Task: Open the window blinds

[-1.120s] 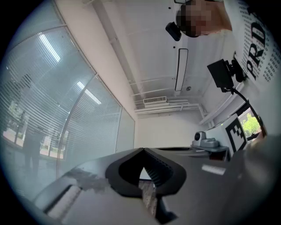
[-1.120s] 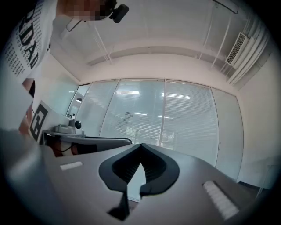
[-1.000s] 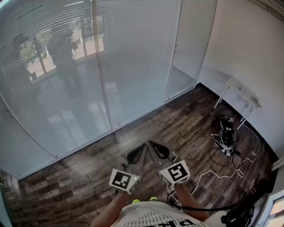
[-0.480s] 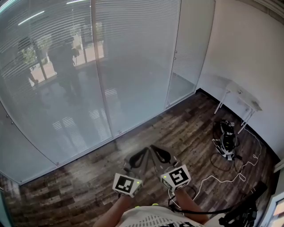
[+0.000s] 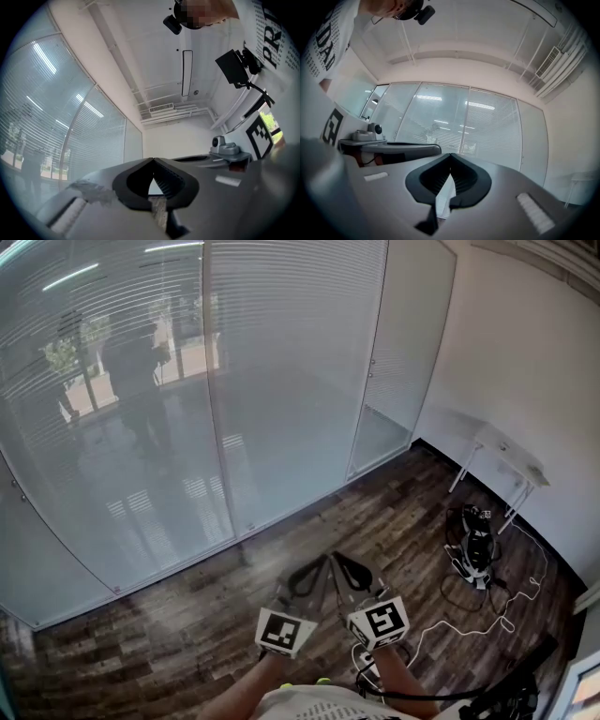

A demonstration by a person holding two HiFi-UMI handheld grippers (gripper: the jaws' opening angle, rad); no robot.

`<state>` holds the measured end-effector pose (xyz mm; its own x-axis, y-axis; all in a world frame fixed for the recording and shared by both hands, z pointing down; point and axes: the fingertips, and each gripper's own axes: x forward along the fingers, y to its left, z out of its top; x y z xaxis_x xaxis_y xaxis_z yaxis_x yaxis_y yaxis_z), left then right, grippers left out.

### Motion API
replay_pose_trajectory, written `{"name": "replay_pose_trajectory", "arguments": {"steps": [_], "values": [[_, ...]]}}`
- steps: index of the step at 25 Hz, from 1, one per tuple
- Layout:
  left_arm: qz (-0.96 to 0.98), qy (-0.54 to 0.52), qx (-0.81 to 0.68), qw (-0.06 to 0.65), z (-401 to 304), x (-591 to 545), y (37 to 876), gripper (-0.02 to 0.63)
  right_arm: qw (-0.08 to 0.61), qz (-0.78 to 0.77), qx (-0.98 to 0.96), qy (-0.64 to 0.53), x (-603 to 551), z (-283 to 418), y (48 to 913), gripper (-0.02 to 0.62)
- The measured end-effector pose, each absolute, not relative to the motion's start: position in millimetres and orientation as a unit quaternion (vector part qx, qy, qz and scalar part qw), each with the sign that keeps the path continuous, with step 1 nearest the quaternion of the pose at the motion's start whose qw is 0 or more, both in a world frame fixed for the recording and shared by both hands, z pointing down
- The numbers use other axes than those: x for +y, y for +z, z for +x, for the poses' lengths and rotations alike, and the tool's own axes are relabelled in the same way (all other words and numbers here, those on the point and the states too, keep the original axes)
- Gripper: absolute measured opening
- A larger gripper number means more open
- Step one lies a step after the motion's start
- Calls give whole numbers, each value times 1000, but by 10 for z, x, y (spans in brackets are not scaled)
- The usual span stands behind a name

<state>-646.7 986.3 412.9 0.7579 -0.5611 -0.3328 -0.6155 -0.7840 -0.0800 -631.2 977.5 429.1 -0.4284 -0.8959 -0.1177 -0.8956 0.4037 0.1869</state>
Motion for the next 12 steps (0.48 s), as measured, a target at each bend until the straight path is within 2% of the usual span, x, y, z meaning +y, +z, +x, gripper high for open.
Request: {"name": "replay_pose_trajectory", "arguments": {"steps": [12], "values": [[-937, 147, 301, 96, -6522, 9928, 4191, -9, 27, 535, -837, -110, 9817, -6379, 4348, 8]]}}
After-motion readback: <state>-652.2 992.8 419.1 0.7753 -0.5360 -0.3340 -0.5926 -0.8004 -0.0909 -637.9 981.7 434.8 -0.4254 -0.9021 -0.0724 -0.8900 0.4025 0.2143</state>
